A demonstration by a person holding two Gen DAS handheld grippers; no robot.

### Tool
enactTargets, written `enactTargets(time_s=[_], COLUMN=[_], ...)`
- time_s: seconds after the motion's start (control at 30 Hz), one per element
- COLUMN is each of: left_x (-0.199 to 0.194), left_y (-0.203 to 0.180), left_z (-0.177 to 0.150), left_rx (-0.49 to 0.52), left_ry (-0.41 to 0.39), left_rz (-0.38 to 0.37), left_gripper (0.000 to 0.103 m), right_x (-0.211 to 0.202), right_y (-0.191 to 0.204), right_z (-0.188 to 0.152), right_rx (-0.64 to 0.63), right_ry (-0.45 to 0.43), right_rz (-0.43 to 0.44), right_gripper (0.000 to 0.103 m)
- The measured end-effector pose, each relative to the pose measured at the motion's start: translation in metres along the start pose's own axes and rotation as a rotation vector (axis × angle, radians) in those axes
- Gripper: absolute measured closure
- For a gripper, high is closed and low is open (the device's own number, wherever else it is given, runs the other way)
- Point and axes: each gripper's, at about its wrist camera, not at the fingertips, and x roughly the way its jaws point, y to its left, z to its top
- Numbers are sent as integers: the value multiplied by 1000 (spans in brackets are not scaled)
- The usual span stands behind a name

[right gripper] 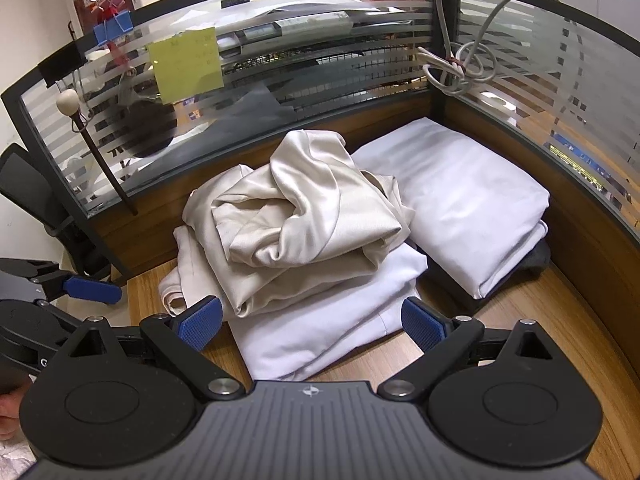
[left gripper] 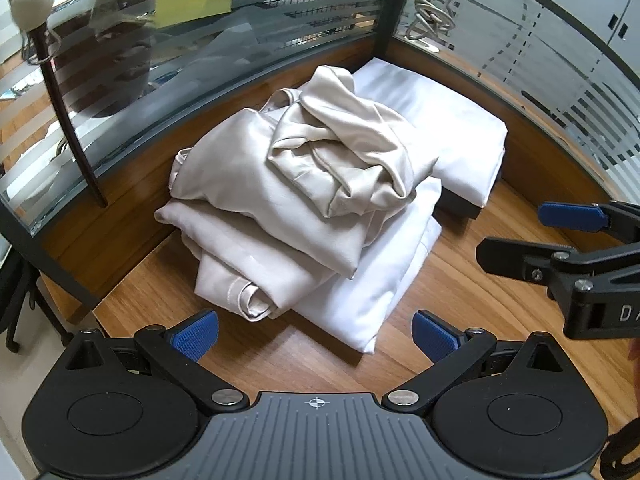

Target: Fold clothes

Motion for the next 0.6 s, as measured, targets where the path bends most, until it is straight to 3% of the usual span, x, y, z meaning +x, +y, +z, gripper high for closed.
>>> enactTargets(time_s=[0.03,0.37,0.6], left_x=[0,-6,-19], left_y=[-2,-38,-67], left_z=[0,-20,-42], left_rx=[4,11,-4], left_ry=[0,21,22], left_rz=[-3,-8,3], left_gripper=[0,0,0], right_x=[-1,-25,-58], right_y=[0,-13,-32], right_z=[-1,-21,-53], right_rx=[3,55,70], right_ry=[0,-19,-16], right_rz=[-2,-34,-25], right_gripper=[5,5,5])
